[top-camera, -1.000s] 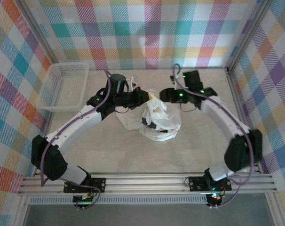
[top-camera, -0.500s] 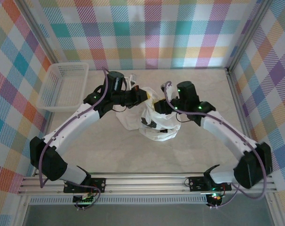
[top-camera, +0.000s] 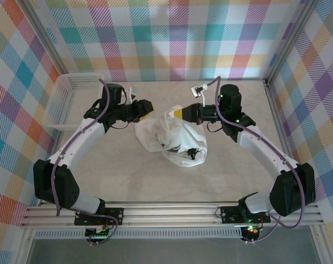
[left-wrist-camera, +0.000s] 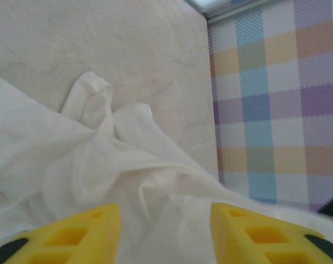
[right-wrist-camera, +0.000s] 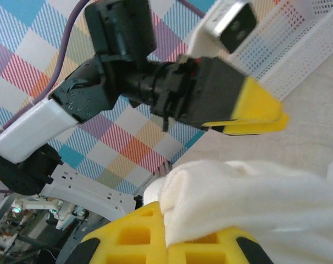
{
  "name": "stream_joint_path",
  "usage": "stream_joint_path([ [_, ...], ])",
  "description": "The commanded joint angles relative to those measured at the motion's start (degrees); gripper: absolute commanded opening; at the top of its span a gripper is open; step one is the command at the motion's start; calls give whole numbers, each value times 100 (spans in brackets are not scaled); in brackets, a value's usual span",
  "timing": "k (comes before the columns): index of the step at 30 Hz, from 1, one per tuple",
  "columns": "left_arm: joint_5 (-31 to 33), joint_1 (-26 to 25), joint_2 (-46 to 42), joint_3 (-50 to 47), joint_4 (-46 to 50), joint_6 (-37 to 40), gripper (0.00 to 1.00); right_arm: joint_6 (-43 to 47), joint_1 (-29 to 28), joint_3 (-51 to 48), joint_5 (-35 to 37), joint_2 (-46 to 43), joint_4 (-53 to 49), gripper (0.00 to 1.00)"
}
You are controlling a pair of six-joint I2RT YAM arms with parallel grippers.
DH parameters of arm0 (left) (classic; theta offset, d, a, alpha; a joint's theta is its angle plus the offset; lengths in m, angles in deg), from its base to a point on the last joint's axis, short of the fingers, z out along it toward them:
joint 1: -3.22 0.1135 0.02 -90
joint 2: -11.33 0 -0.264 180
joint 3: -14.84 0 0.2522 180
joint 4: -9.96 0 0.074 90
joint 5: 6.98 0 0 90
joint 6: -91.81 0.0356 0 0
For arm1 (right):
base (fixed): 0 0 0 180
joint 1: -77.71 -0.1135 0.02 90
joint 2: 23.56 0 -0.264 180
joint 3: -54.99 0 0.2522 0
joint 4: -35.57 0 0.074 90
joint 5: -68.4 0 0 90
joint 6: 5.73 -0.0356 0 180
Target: Fold the inside-out t-shirt
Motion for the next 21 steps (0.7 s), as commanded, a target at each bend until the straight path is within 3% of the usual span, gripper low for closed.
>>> stream_joint_path([
  [1, 130, -124, -939, -215, 410, 640, 51, -498, 103, -48, -298, 158, 487, 0],
  [5, 809, -710, -1420, -711, 226, 401, 50, -405, 112, 90, -287, 295, 253, 0],
  [10, 1523, -1727, -878, -477, -145, 438, 49, -318, 103, 208, -260, 320, 11, 0],
  [15, 2206, -1876, -156, -297, -702, 419, 49, -377, 90, 217, -231, 250, -50, 0],
  [17, 2456, -1874, -53, -214, -775, 441, 32, -357, 90, 245, -155, 215, -224, 0],
  [19, 2460, -1864, -97, -155, -831, 479, 5, -331, 97, 261, -22, 190, -416, 0],
  [21, 2265, -1802, -274, -129, -844, 294, 0, -391, 219, 232, 133, 200, -557, 0],
])
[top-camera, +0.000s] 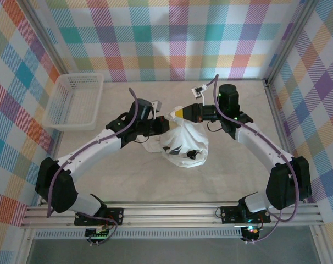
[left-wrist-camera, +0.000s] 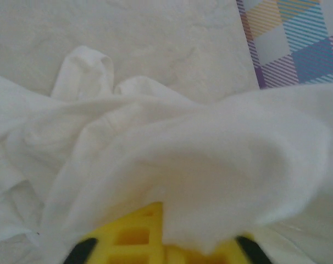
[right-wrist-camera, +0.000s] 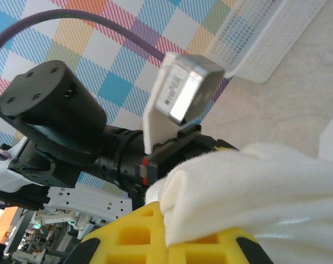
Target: Fold the inside-out t-shirt
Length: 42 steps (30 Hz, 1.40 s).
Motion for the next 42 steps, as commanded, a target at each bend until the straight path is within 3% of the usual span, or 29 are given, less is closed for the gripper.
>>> stream_joint_path([
  [1, -173, 194, -448, 229, -491, -383, 0, -113, 216, 144, 175, -109, -260, 0],
  [5, -1692, 816, -1131, -694, -2375, -2216, 0, -163, 1000, -170, -182, 385, -102, 3],
  [8, -2111, 1011, -1396, -846, -2605, -2556, 0, -585, 1287, -737, -541, 848, 1125, 4],
  [10, -2224, 1017, -1493, -704, -2169, -2228, 0, -737, 1303, -782, -674, 867, 1215, 16],
  [11, -2280, 1021, -1524, -610, -1864, -1981, 0, -679, 1301, -813, -632, 729, 1140, 30],
  [13, -2322, 1017, -1551, -516, -1386, -1573, 0, -230, 1325, -891, -243, 285, 594, 42],
  [16, -2359, 1017, -1508, -428, -937, -1116, 0, 733, 1128, -961, 836, -571, -473, 45],
  [18, -2490, 1001, -1402, -341, -761, -891, 0, 1851, 571, -914, 1851, -1106, -1077, 47],
  [21, -2738, 970, -1300, -286, -813, -686, 0, 3539, -286, -915, 3090, -1355, -1137, 54],
  [23, -2861, 934, -1261, -251, -799, -511, 0, 4262, -492, -976, 3493, -1261, -816, 61],
  [27, -3006, 841, -1264, -73, -351, 7, 0, 5423, -569, -347, 3115, -605, -1108, 68],
  [29, -2998, 768, -1262, 106, 204, 397, 0, 6124, -659, 240, 2320, -107, -1841, 68],
  [33, -2901, 696, -1204, 537, 1382, 1385, 0, 6825, -1059, 712, 1426, 506, -2583, 69],
  [35, -2526, 693, -1266, 632, 1850, 1766, 0, 7094, -1351, 902, 1102, 796, -3139, 65],
  [36, -2284, 692, -1329, 605, 1945, 1862, 0, 7057, -1437, 918, 1015, 850, -3266, 59],
  [39, -1609, 722, -1605, 357, 2091, 2004, 0, 6005, -1450, 386, 992, 570, -2381, 10],
  [40, -1482, 742, -1692, 252, 2073, 2020, 0, 5678, -1433, 68, 1078, 320, -1864, 0],
  [42, -1213, 753, -1808, 88, 2037, 2036, 0, 4934, -1418, -492, 1561, -188, -871, 0],
])
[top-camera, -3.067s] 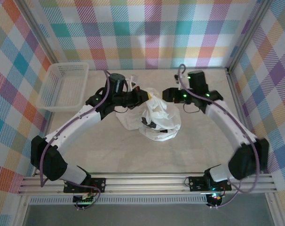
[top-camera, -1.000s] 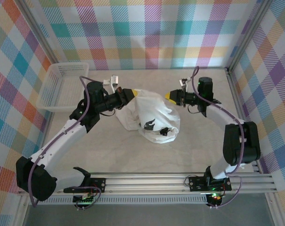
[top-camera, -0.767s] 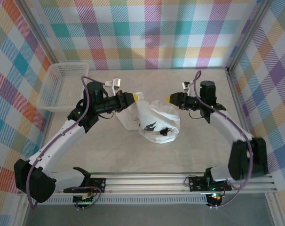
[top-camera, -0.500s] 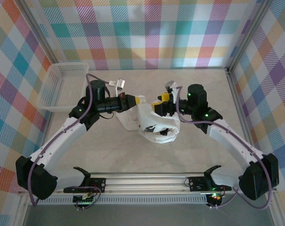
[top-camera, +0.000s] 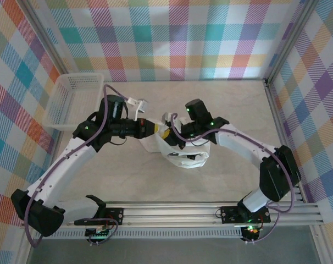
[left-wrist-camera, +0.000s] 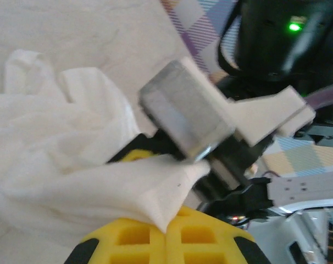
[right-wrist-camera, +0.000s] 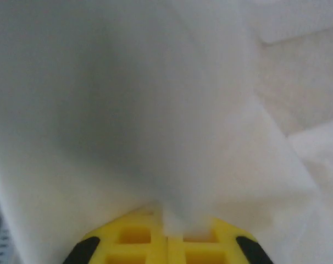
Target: Fold the inside-out t-shirt
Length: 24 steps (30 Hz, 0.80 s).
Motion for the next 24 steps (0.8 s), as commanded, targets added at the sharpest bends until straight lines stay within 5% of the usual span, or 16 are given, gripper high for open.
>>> stream_joint_path([
  [1, 887, 21, -316, -230, 291, 339, 0, -1106, 70, -609, 455, -894, 1323, 0],
  [5, 2579, 113, -183, -277, 783, 65, 0, -1733, 68, -847, 2547, -1707, 1336, 0],
  [7, 2473, 195, -89, -398, 641, -49, 0, -1849, 54, -1006, 3201, -2079, 1341, 0],
  [12, 2082, 212, 74, -819, 74, -542, 34, -1932, -308, -1735, 3134, -2394, 1479, 0],
  [19, 1558, 160, -260, -1480, -497, -590, 43, -2967, -589, -1443, 2734, -1744, 815, 0],
  [24, 1228, -457, -482, -1300, -552, 603, 62, -2514, -589, -1012, 2138, -1398, 610, 0],
])
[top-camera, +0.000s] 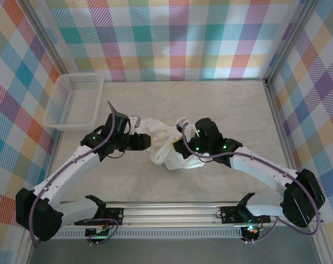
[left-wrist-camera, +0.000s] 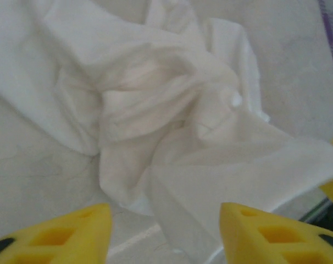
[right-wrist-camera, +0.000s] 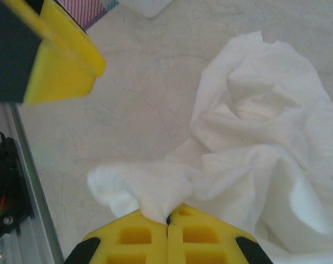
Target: Fold the inside-out t-shirt
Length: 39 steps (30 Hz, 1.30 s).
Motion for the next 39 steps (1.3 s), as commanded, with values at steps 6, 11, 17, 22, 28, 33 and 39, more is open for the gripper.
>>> stream_joint_path([
  [6, 336, -877, 644, 833, 393, 1803, 67, 241, 3, 932, -1222, 487, -464, 0],
  [11, 840, -896, 1004, 792, 81, 1537, 19, 306, 2, 1069, -914, 606, -739, 0],
  [17, 266, -438, 265, 283, -584, 652, 0, 890, -30, 265, 342, 839, -1025, 7],
  [22, 91, -223, -207, -466, -652, -114, 0, 835, -197, -257, -572, 1348, -1169, 20],
  [28, -379, -219, -551, -1574, -2066, -1217, 0, 577, -235, 87, -482, 1001, -1360, 39],
  [33, -514, -219, -456, -1462, -2269, -1354, 0, 756, -325, 247, -250, 520, -617, 52],
  [39, -584, -219, -380, -1065, -2168, -1349, 0, 154, -618, 8, -155, 685, 1122, 39],
])
